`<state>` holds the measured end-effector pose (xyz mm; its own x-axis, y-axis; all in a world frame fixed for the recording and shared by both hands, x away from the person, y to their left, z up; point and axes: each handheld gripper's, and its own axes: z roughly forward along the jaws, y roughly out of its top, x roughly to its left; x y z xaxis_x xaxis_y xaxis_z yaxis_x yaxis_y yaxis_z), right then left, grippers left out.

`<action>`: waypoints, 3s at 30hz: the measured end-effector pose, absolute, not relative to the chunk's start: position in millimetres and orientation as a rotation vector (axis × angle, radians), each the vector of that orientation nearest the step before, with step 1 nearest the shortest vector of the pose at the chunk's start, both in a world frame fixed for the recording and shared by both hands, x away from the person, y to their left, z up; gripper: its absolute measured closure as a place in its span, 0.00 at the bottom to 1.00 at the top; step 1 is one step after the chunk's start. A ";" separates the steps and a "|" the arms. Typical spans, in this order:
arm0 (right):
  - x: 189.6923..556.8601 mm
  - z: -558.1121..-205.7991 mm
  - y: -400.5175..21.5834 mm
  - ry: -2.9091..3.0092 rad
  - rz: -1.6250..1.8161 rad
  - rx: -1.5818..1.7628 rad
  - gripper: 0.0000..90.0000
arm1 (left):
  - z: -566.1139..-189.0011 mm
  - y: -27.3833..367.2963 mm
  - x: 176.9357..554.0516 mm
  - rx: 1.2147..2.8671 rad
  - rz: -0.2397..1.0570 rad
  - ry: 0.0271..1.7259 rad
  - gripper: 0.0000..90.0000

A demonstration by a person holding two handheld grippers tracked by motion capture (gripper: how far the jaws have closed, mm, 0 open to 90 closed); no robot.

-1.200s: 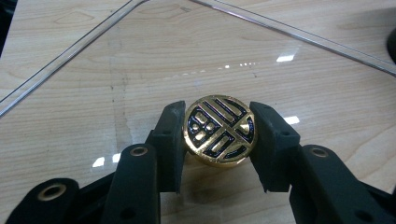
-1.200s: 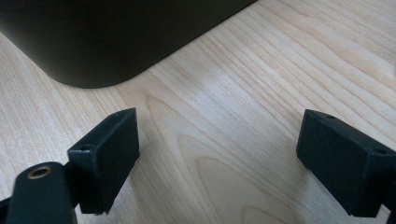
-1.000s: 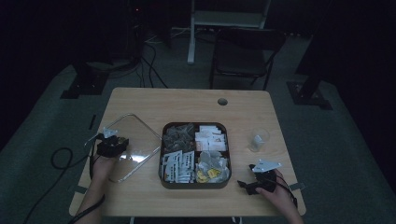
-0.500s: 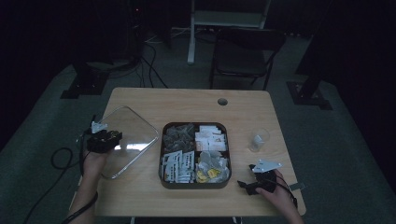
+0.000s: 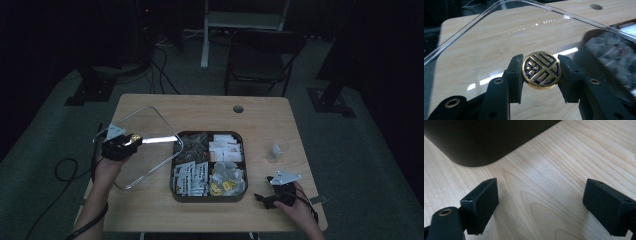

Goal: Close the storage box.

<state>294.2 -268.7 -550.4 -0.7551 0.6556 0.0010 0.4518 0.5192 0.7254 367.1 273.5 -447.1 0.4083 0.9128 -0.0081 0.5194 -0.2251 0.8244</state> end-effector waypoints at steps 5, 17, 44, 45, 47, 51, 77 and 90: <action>293.9 -550.4 -268.6 2.489 1.071 0.932 0.14 | -443.3 251.4 367.3 1.924 0.600 1.145 0.66; 293.9 -550.4 -268.6 2.488 1.071 0.932 0.14 | -438.2 209.9 370.3 1.997 0.521 1.008 0.66; 292.2 -550.4 -269.3 2.487 1.069 0.935 0.14 | -439.7 127.0 371.6 2.125 0.420 0.755 0.66; 292.2 -550.4 -269.2 2.487 1.070 0.936 0.14 | -440.5 123.3 371.7 2.129 0.419 0.745 0.66; 292.2 -550.4 -269.3 2.488 1.069 0.936 0.14 | -441.7 117.5 372.0 2.141 0.404 0.724 0.66; 292.2 -550.4 -269.2 2.488 1.069 0.936 0.14 | -444.9 106.3 372.8 2.168 0.378 0.688 0.66; 292.1 -550.4 -269.2 2.488 1.069 0.936 0.14 | -469.5 71.1 384.7 2.248 0.280 0.624 0.66; 292.1 -550.4 -269.2 2.488 1.069 0.936 0.14 | -472.2 73.7 382.9 2.265 0.244 0.603 0.66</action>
